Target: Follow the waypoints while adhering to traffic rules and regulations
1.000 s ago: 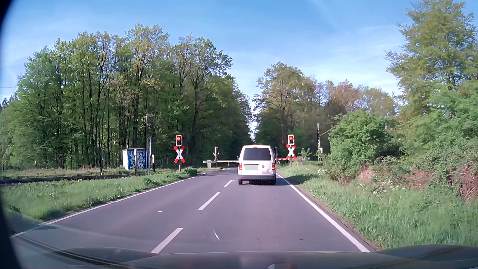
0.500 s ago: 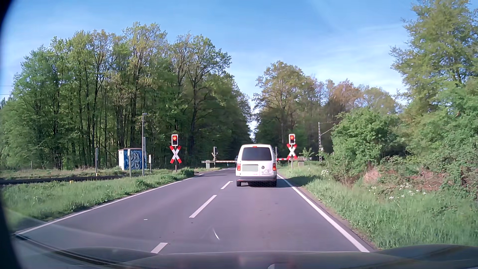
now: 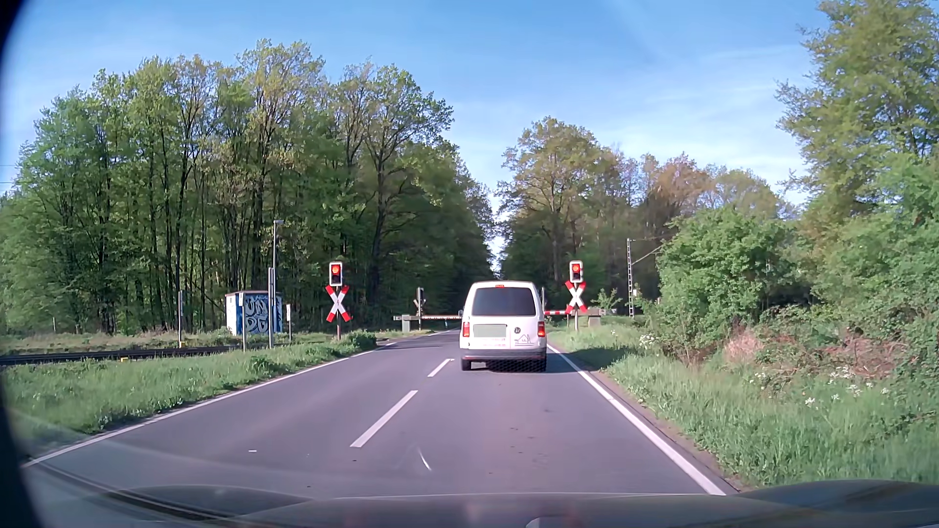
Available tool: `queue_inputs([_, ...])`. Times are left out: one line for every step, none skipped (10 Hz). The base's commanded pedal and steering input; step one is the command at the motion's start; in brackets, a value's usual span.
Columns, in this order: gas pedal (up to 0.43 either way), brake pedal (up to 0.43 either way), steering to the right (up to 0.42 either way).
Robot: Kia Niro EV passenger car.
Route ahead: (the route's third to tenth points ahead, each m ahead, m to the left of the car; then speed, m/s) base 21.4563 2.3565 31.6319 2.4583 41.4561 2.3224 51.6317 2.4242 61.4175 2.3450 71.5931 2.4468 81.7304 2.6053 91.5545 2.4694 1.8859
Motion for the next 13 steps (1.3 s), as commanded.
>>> queue_inputs([0.0, 0.0, -0.001])
queue_inputs([0.0, 0.0, 0.0])
queue_inputs([0.0, 0.0, -0.001])
queue_inputs([0.0, 0.0, -0.001])
queue_inputs([0.0, 0.0, -0.001])
queue_inputs([0.0, 0.0, -0.001])
queue_inputs([0.0, 0.0, -0.001])
queue_inputs([0.0, 0.0, -0.001])
queue_inputs([0.0, 0.0, 0.0])
queue_inputs([0.0, 0.0, 0.0])
queue_inputs([0.0, 0.0, 0.0])
queue_inputs([0.0, 0.0, 0.0])
queue_inputs([0.0, 0.0, -0.001])
